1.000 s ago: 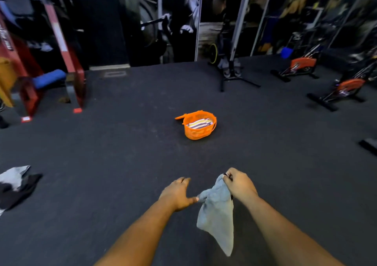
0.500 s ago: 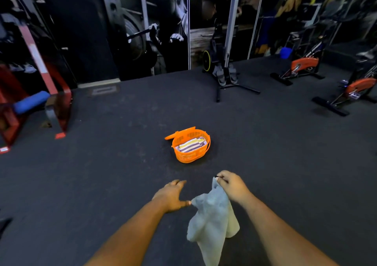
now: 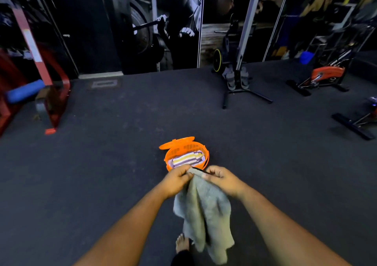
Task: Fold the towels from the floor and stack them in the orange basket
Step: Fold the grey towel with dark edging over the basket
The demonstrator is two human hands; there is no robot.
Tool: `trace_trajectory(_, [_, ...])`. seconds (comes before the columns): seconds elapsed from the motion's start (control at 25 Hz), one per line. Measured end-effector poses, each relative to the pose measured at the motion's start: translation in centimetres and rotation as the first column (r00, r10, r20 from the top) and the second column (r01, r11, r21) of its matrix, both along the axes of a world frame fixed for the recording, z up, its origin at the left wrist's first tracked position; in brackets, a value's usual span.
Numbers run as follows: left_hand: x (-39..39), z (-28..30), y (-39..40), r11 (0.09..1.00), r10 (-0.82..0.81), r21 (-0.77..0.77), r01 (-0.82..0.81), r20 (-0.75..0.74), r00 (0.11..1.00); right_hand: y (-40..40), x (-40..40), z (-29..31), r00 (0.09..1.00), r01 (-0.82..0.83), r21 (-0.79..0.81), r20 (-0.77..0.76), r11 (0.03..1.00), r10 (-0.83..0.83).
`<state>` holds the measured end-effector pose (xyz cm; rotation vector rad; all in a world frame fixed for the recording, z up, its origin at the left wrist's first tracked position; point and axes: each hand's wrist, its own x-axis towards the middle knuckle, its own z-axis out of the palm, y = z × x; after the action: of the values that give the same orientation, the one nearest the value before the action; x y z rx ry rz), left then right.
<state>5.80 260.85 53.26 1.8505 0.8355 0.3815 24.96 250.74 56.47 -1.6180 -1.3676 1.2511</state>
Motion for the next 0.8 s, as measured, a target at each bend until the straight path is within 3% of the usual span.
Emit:
trace_trajectory(0.08, [2.2,-1.0,5.7,0.965,0.258,-0.081,-0.249,0.147,0.955,2.4,3.8,-1.6,0.954,-0.1,-0.195,0.26,0.976,0.149])
trace_trajectory(0.16, [3.3,-1.5,11.7,0.818,0.575,-0.158,-0.553,0.221,0.788,3.8,8.0,-3.2,0.791,-0.13,-0.444,0.492,0.886,0.363])
trace_trajectory(0.24, [3.3,-2.2,17.2,0.646,0.763,-0.161,-0.747,0.175,0.622,5.4,12.5,-4.5,0.72,-0.121,-0.499,0.55,0.858,0.422])
trace_trajectory(0.28, [2.9,-2.8,19.7,0.627,0.779,-0.102,-0.773,0.067,0.623,6.6,14.4,-4.5,0.72,-0.086,-0.453,0.588,0.887,0.37])
trace_trajectory(0.4, [2.5,-6.9,25.0,0.813,0.56,0.162,-0.56,-0.48,0.675,12.9,18.4,-2.9,0.838,0.103,-0.151,0.546,0.983,-0.004])
trace_trajectory(0.48, [4.7,-8.0,25.5,0.909,0.406,0.203,-0.363,-0.624,0.668,18.1,19.1,-1.2,0.88,0.159,0.009,0.452,0.987,-0.146])
trace_trajectory(0.56, [9.1,-7.3,25.3,0.96,0.271,0.217,-0.179,-0.54,0.797,23.1,18.8,0.7,0.905,0.043,0.067,0.42,0.997,-0.067])
trace_trajectory(0.6, [11.6,-6.0,24.8,0.982,0.137,0.179,-0.06,-0.454,0.88,24.9,17.9,1.8,0.901,-0.039,0.08,0.434,0.996,0.0])
trace_trajectory(0.68, [17.1,-3.3,24.4,0.997,-0.018,0.062,0.036,-0.274,0.962,27.7,17.8,3.8,0.916,-0.198,0.065,0.368,0.978,0.161])
trace_trajectory(0.8, [20.9,0.1,26.0,0.984,0.148,0.12,-0.135,-0.109,0.983,30.3,21.8,4.3,0.908,-0.365,-0.006,0.219,0.931,0.357])
